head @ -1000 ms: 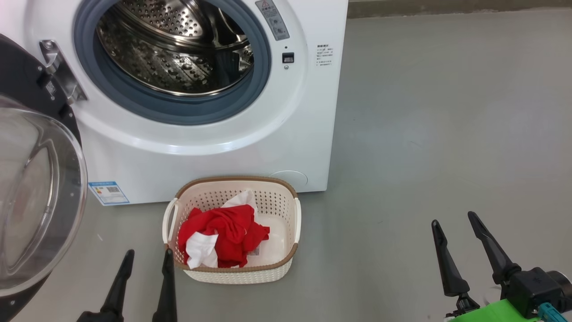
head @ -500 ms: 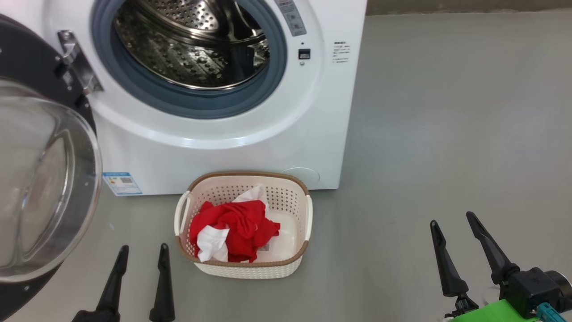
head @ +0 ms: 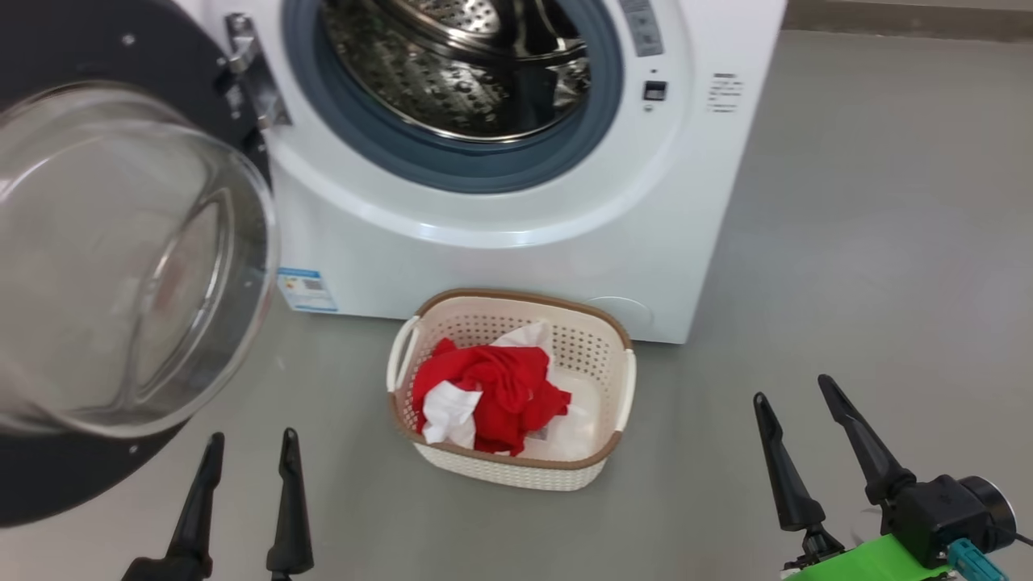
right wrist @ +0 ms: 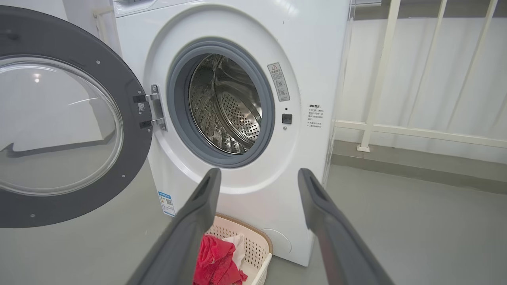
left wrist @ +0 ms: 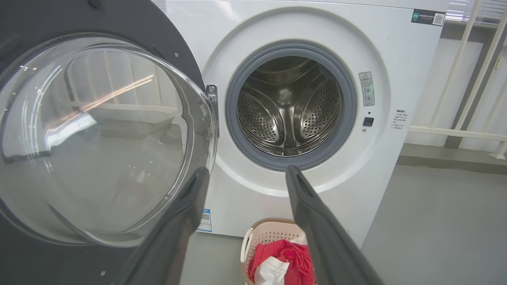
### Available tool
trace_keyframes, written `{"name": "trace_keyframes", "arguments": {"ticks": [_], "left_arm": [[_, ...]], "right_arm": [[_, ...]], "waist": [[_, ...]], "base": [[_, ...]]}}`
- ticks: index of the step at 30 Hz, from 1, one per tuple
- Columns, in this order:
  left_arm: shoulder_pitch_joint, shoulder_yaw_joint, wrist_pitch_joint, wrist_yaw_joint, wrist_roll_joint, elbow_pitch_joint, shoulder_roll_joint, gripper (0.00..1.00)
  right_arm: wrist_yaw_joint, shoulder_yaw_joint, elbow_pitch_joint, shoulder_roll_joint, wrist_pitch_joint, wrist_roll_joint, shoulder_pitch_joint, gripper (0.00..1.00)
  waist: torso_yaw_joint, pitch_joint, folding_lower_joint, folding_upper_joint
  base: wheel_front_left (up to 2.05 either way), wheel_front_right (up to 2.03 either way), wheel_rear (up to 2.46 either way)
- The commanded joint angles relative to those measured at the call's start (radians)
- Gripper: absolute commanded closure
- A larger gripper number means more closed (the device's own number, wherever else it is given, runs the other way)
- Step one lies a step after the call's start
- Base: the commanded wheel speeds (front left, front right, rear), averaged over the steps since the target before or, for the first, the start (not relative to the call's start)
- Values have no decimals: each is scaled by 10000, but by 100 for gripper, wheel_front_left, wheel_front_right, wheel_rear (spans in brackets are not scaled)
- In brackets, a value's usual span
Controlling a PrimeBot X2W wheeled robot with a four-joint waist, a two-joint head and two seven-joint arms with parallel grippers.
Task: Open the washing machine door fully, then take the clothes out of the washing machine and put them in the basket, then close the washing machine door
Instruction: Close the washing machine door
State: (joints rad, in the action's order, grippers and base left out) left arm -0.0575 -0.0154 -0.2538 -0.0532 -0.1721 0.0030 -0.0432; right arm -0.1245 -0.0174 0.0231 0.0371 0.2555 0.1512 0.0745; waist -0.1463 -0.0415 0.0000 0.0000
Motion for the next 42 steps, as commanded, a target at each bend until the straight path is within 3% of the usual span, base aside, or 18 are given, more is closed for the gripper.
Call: {"name": "trace_keyframes", "arguments": {"ticks": [1,19,32,35,42], "left_arm": [[320,262,-80,-118,111,-357,-70,0],[214,242,-80,-508,176,-716,-70,0],[137,209,-80,-696,135,-774,-70,0],[121,243,-80,-716,58,-817,-70,100],[388,774,-80,-855,-1085,-1215,-70,100]], "right_arm": [[-62,-334,-199,131,63,-96,-470,0],[-62,-687,-156,131,63,-210,-728,0],[-62,-769,-95,131,63,-273,-699,0],[-62,-807,-79,131,63,-263,-709,0],[-62,-786,-54,131,63,-252,-628,0]], "waist": [[-597,-6,0,0],[-2959,-149,0,0],[-3717,-82,0,0],[-3691,-75,0,0],[-3608,-47,0,0]], "base": [[0,0,0],[0,0,0],[0,0,0],[0,0,0],[0,0,0]]}}
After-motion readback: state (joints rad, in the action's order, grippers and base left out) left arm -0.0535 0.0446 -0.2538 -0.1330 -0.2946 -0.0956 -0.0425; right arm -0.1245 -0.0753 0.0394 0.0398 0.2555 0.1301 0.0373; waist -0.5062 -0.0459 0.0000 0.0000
